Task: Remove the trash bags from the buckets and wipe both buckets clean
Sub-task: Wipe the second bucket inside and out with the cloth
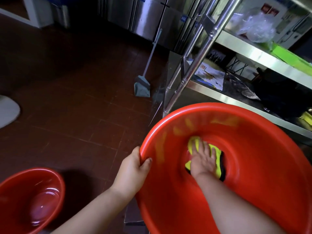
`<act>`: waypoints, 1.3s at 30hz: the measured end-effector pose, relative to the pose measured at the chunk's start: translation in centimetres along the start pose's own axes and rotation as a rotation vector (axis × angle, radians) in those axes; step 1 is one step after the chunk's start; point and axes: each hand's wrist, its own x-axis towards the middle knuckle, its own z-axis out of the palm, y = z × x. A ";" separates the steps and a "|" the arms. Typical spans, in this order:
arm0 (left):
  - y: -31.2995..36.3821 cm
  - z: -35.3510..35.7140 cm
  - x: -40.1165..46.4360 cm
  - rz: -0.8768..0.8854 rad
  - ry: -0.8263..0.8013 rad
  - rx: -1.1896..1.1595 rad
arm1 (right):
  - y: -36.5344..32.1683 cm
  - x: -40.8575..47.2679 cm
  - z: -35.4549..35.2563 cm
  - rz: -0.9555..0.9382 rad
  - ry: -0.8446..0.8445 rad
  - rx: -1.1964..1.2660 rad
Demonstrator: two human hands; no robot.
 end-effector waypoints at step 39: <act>-0.3 -1.1 2.7 -0.300 -0.037 -0.285 | -1.1 2.3 -0.4 -0.290 -0.015 -0.107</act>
